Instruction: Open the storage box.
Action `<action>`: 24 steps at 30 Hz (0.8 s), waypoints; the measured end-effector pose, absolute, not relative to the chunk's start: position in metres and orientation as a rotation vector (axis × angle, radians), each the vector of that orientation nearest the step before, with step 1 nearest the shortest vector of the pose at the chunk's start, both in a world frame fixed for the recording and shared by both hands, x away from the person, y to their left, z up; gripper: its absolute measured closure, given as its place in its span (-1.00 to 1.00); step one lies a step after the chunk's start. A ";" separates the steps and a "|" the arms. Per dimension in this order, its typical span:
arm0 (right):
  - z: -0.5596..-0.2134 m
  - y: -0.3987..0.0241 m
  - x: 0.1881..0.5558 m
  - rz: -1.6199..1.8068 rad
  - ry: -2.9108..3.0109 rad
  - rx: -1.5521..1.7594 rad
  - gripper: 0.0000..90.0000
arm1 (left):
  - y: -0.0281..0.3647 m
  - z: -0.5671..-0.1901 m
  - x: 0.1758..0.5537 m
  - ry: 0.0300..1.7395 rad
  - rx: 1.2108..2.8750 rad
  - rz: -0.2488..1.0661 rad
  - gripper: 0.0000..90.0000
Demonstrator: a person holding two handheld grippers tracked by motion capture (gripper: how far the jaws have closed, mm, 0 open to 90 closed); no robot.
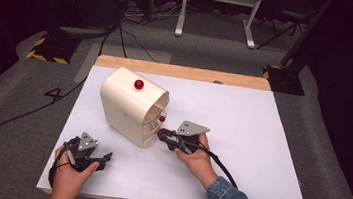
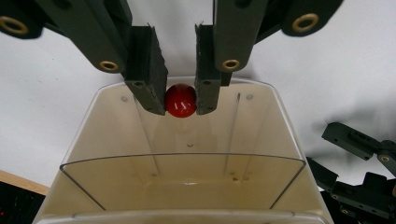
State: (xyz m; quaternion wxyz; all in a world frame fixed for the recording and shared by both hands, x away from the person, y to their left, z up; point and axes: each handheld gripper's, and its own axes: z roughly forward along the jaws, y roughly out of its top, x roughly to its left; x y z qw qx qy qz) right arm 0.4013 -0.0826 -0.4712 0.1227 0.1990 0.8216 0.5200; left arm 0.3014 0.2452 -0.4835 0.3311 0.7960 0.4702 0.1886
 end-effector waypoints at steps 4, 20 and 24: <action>-0.467 -0.086 0.398 1.500 2.398 0.566 0.65 | 0.245 -0.484 0.301 1.229 2.080 0.493 -0.36; -0.440 -0.135 0.366 1.474 2.396 0.554 0.65 | 0.245 -0.483 0.302 1.230 2.080 0.488 -0.37; -0.439 -0.145 0.359 1.465 2.401 0.565 0.65 | 0.245 -0.483 0.302 1.233 2.080 0.485 -0.37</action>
